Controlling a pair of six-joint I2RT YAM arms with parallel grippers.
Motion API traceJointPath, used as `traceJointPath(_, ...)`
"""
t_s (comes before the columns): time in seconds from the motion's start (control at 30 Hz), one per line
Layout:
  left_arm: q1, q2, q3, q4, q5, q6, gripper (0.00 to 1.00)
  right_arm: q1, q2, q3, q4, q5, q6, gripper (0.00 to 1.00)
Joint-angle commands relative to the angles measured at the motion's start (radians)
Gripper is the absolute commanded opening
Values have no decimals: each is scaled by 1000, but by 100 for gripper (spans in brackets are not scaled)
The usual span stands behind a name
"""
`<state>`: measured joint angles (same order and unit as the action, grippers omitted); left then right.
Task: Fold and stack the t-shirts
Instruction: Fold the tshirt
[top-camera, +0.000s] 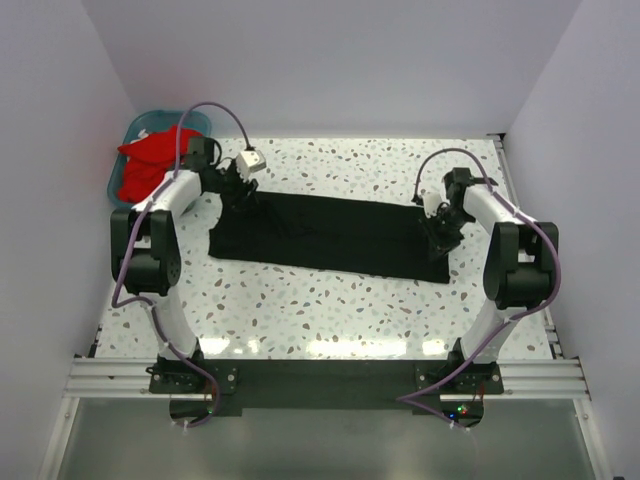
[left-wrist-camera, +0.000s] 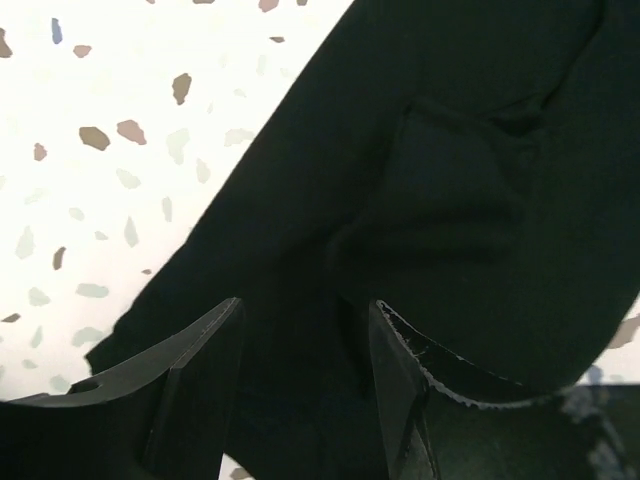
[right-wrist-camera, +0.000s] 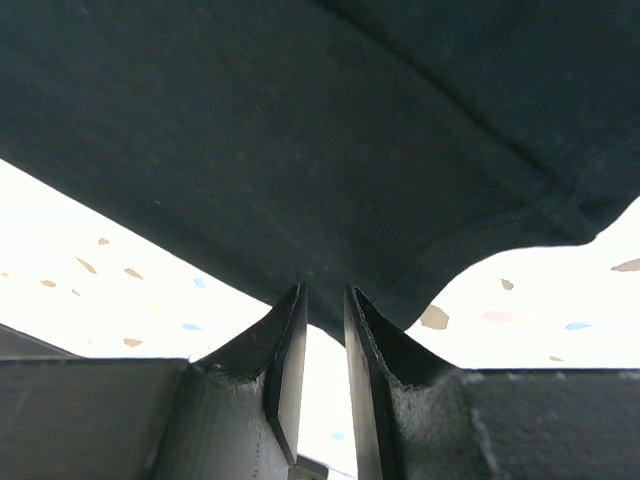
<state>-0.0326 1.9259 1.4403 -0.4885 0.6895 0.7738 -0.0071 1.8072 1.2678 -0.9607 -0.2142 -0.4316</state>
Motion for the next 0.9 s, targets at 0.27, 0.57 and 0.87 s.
traceJointPath(0.27, 23, -33, 48, 47, 21, -242, 54, -1, 32, 117, 31, -73, -19, 23)
traceJointPath(0.57, 33, -57, -4, -87, -119, -283, 47, 24, 132, 192, 157, -44, 16, 21)
traceJointPath(0.87, 71, -177, -190, -163, -120, -317, 48, 55, 225, 148, 214, 125, -51, 17)
